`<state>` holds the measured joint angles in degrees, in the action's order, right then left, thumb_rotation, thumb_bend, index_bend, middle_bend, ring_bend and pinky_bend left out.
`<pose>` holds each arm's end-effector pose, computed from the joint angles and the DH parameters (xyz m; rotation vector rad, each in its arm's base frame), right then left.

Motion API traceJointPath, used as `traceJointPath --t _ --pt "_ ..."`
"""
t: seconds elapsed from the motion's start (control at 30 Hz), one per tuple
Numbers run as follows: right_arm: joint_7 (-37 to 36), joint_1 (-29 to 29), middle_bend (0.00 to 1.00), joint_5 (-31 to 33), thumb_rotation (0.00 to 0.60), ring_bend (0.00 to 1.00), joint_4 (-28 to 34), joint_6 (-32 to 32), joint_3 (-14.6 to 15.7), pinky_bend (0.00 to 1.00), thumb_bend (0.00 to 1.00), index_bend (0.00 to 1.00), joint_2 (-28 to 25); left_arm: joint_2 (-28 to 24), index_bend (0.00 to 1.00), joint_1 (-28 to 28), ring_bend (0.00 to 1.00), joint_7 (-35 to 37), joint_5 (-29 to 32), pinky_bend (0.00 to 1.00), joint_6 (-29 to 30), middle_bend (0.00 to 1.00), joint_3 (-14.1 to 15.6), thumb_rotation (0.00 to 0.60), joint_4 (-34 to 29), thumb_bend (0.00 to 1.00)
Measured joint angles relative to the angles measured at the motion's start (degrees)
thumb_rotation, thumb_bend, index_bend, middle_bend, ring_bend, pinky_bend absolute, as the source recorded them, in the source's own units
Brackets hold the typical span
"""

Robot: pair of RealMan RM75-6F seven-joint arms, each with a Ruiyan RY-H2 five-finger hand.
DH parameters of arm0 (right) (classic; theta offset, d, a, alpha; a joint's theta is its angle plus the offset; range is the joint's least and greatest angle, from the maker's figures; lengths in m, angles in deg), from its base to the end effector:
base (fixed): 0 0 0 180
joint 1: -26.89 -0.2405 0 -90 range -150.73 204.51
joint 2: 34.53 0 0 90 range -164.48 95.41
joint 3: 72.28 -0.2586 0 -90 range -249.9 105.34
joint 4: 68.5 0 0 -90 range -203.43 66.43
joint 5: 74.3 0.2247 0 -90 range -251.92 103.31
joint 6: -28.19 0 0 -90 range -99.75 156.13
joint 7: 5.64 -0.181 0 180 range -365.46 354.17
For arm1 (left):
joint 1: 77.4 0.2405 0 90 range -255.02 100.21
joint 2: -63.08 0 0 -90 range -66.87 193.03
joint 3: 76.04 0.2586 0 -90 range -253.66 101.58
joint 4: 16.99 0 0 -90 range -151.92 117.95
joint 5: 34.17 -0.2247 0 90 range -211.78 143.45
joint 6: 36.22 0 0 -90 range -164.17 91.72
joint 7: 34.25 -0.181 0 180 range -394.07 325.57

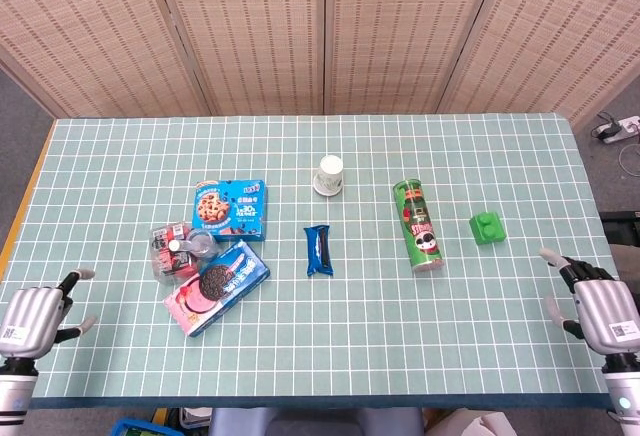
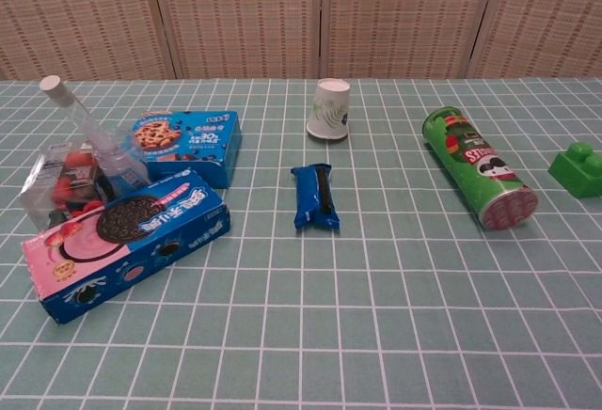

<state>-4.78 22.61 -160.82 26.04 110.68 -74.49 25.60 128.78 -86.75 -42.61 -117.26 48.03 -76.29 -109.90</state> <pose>-0.3218 -0.2132 0.1556 1.4325 -0.9109 0.8356 -0.3103 0.2334 0.1294 -1.4590 -0.8336 -0.8190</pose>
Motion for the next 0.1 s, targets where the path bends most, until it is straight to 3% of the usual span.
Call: traceJointPath --t 0.1 --pt "0.36 -0.04 0.31 0.1 0.6 0.29 -0.1 -0.19 0.07 0.37 0.36 0.2 0.15 0.57 0.4 0.56 1.0 0.83 -0.19 1.0 0.74 1.0 -0.24 0.6 1.72 0.08"
